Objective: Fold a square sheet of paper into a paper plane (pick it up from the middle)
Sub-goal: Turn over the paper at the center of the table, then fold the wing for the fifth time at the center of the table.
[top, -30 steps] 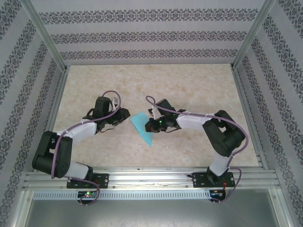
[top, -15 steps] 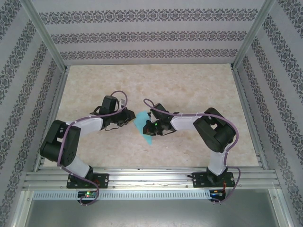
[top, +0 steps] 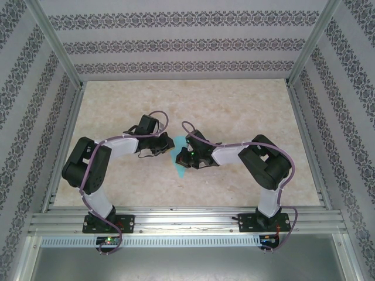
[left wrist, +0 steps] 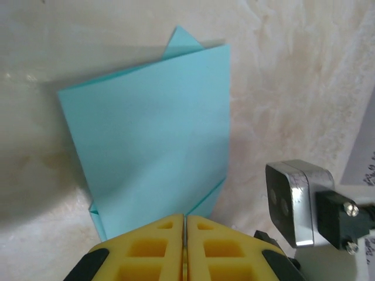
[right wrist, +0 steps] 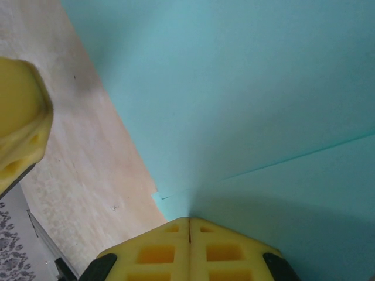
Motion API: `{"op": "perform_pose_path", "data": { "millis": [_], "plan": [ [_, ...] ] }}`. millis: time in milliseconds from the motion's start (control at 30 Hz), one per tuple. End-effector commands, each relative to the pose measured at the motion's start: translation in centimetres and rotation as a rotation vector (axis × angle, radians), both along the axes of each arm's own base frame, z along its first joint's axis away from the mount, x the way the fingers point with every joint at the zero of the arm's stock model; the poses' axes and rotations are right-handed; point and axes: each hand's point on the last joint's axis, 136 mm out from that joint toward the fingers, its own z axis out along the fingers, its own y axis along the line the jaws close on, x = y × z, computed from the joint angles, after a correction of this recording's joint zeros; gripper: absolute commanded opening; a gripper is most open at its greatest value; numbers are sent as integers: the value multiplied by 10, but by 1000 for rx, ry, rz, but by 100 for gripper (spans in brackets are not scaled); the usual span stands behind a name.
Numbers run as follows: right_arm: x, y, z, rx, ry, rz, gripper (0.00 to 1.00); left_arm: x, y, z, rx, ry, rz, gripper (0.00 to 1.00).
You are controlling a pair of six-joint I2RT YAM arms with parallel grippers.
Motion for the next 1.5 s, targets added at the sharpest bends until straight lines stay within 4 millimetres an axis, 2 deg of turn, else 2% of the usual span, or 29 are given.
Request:
{"op": "perform_pose_path", "data": {
  "millis": [0, 67, 233, 300, 400, 500, 633, 1100, 1333, 1467],
  "plan": [
    [-2, -1, -7, 0, 8, -24, 7, -4, -2, -13, 36, 40, -29, 10],
    [-1, 0, -8, 19, 16, -23, 7, -1, -1, -14, 42, 31, -22, 10],
    [1, -3, -5, 33, 5, -36, 10, -4, 6, -30, 109, 60, -42, 10],
    [3, -2, 4, 55, -20, -25, 12, -8, 8, -38, 127, 88, -52, 10],
    [13, -12, 23, 60, -106, -31, 16, -13, 9, -49, 136, 108, -59, 8],
    [27, -36, 31, 22, -138, -66, 23, -17, 12, -57, 138, 125, -49, 6],
    [36, -64, 24, 24, -94, -124, 24, -19, 14, -60, 142, 129, -44, 5],
    [30, -65, 2, -33, 12, -117, 29, -19, 9, -62, 109, 128, -46, 5],
    [34, -49, 5, 27, 27, -87, 31, -17, 4, -61, 82, 125, -62, 4],
    [40, -45, 14, 51, 2, -92, 31, -12, 2, -59, 84, 114, -76, 5]
  ]
}}
